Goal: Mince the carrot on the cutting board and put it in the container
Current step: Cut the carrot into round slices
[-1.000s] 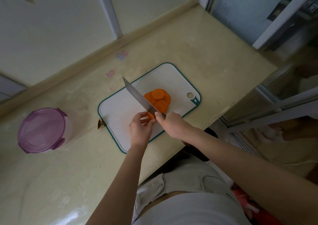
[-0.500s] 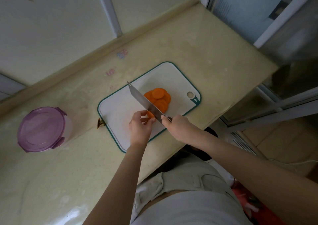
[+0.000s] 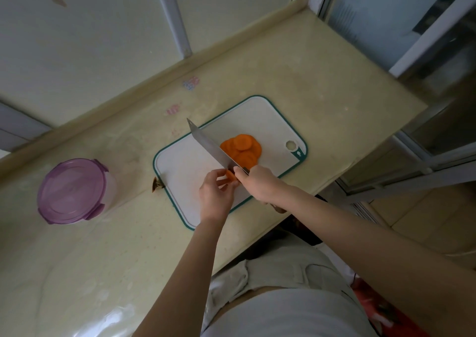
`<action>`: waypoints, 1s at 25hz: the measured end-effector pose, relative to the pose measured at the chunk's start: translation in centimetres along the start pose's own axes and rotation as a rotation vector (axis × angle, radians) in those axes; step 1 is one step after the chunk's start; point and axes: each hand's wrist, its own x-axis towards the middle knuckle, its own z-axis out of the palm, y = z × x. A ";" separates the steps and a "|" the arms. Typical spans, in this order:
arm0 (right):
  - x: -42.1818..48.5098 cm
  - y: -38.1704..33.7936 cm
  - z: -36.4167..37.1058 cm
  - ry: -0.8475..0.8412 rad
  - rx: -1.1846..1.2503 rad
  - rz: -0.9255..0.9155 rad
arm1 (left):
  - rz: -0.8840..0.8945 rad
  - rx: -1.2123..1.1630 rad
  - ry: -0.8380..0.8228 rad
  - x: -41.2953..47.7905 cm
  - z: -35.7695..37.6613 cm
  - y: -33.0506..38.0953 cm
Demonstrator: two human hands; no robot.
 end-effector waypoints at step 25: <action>0.6 2.2 2.0 0.039 0.086 -0.029 | 0.028 -0.013 -0.026 0.1 -0.3 -0.6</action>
